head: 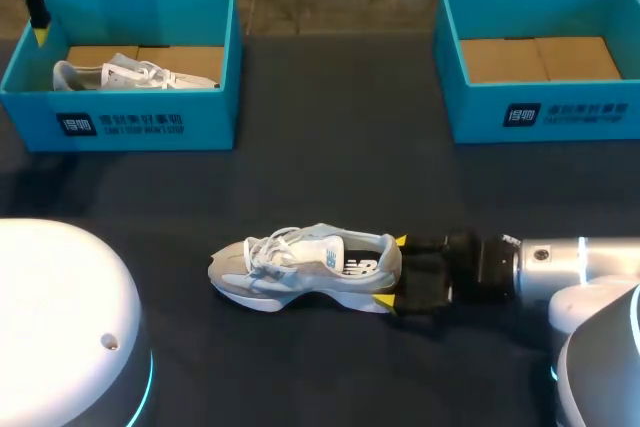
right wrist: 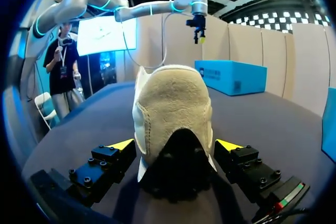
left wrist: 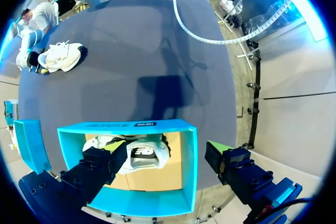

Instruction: Take the shoe out of the shoebox, open the shoe tongue, remove and reinsert the insole, then place the shoe into the shoebox

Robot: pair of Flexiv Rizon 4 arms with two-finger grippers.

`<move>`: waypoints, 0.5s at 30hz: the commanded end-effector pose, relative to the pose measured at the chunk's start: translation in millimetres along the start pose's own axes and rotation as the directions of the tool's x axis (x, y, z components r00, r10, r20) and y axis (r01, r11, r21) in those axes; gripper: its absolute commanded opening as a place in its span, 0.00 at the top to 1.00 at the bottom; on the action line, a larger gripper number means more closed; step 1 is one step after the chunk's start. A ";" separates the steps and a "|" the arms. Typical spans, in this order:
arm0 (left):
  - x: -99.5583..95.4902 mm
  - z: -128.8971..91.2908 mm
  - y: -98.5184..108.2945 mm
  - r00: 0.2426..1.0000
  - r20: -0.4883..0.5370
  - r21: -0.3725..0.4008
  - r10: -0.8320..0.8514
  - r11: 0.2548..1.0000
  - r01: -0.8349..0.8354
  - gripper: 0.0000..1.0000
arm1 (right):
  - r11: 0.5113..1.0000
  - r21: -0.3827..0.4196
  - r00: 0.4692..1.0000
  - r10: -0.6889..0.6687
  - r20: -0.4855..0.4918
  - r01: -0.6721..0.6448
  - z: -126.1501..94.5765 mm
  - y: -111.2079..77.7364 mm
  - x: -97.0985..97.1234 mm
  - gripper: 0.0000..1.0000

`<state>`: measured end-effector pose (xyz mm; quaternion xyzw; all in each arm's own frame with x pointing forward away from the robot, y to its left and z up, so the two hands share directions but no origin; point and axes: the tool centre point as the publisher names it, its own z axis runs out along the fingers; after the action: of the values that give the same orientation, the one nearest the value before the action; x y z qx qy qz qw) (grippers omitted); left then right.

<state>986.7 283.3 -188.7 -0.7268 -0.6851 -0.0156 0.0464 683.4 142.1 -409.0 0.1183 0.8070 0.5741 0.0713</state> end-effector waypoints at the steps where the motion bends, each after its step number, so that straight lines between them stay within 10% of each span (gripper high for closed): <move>1: 0.2 0.1 -0.9 1.000 -0.002 -0.002 0.000 1.000 0.000 0.00 | 1.000 0.015 1.000 0.003 -0.006 -0.003 14.7 0.3 -1.3 0.00; 15: 0.2 0.1 -0.9 1.000 -0.002 -0.002 0.000 1.000 0.000 0.00 | 1.000 0.027 1.000 0.005 -0.027 -0.004 31.2 0.0 0.2 0.00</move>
<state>986.7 283.3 -188.7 -0.7268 -0.6851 -0.0156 0.0464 687.5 164.3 -418.3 0.1128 0.8122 0.5692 0.0590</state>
